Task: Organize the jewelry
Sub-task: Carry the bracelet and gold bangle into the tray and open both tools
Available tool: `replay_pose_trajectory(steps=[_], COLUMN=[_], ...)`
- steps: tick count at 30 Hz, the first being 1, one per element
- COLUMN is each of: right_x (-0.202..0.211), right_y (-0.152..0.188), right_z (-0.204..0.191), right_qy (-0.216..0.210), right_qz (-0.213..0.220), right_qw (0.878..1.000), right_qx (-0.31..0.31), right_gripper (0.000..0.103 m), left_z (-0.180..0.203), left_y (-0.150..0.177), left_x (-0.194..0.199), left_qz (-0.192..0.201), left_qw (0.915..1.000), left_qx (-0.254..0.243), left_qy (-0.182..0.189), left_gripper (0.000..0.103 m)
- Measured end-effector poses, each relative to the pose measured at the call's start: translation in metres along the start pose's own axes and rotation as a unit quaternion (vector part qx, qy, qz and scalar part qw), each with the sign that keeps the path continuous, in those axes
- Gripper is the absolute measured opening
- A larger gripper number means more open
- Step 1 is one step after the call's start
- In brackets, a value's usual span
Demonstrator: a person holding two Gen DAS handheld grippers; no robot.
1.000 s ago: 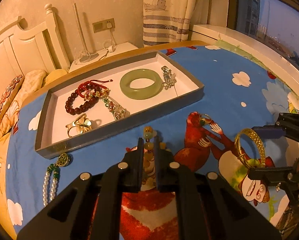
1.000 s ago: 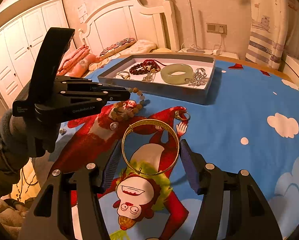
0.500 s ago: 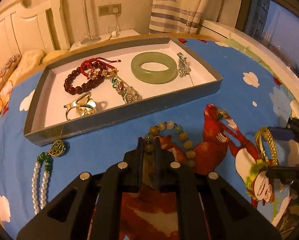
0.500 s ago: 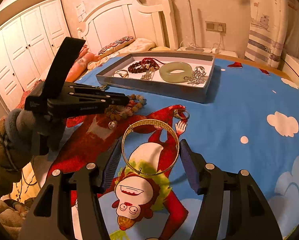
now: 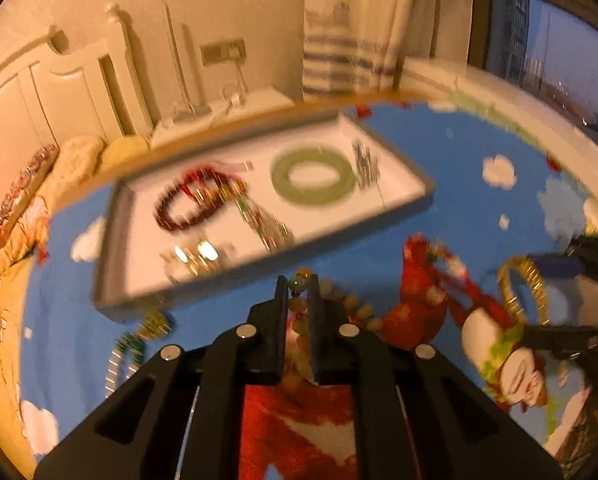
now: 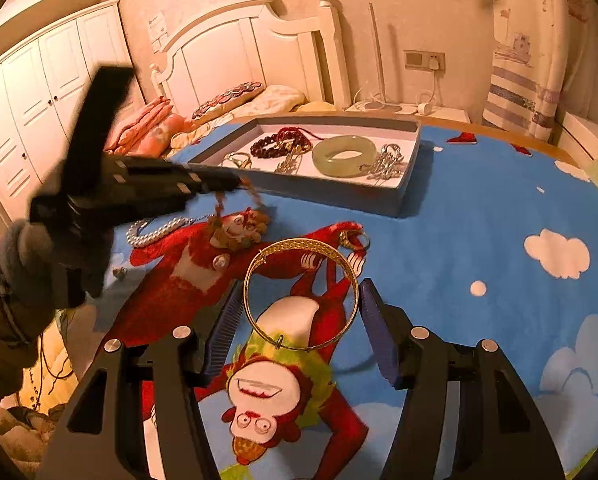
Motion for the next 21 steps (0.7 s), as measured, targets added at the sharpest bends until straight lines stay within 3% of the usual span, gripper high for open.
replay_pose_trajectory(steps=[12,21], right_x=[-0.013,-0.052], right_y=[-0.038,-0.073], right_z=[-0.002,0.006], right_qy=[0.014,0.015], right_qz=[0.014,0.01], right_qw=[1.0,1.0], right_qx=[0.021,0.002], right_gripper=[0.058,0.058], left_z=[-0.029,-0.045], left_y=[-0.056,-0.095], left_x=[0.047,0.038], left_qz=[0.052,0.059], left_qw=[0.998,0.9966], left_qx=[-0.016,-0.025], left_qy=[-0.034,-0.051], left_gripper=[0.009,0.009])
Point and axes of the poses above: each gripper's, at about its wrist camera, not at the fingertips, and x roughly against the way its jaws point, z to its right, y to its underside, the point moved 7 cm from there along -x, roughly the way its jaws point, and after that the axes turned 1 degree about -x, right-handed, at the moved point
